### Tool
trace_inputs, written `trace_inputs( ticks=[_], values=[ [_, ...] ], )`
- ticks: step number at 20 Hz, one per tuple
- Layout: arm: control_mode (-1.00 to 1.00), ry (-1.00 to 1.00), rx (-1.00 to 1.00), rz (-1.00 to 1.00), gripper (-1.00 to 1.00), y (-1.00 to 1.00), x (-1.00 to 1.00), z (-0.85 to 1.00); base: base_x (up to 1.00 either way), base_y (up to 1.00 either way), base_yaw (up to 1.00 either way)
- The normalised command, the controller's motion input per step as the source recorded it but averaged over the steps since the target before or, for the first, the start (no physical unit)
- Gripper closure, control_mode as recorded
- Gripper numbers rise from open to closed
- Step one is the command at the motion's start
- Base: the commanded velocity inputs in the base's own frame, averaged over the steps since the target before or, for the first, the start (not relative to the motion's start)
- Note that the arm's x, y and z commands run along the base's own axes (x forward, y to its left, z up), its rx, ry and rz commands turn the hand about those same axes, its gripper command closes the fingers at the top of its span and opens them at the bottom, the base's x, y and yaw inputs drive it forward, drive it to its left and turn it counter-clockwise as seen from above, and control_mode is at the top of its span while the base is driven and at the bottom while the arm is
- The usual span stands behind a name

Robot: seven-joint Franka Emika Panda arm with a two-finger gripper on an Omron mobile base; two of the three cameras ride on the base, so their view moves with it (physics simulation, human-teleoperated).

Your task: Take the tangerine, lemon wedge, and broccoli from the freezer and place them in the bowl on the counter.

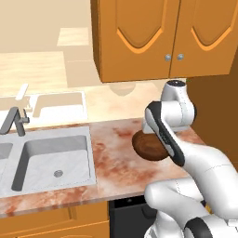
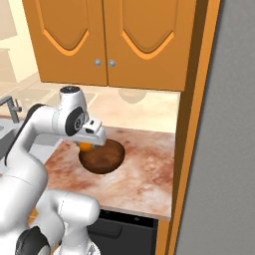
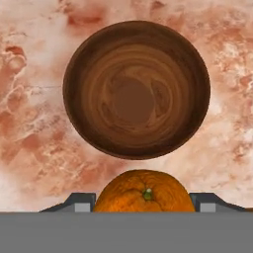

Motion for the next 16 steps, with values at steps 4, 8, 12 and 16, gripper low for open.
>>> trace_inputs(
  ticks=[4,8,12,16],
  values=[
    [-1.0,0.04,0.0,0.0,1.0,-0.07,0.61,-0.63,0.0,0.0,0.0],
    [-1.0,0.0,0.0,0.0,1.0,-0.01,0.61,-0.74,0.0,0.0,0.0],
    [-1.0,0.0,0.0,0.0,1.0,-0.02,0.21,-0.65,0.0,0.0,0.0],
    [-1.0,-0.01,0.0,0.0,1.0,-0.03,0.01,-0.48,0.0,0.0,0.0]
  ],
)
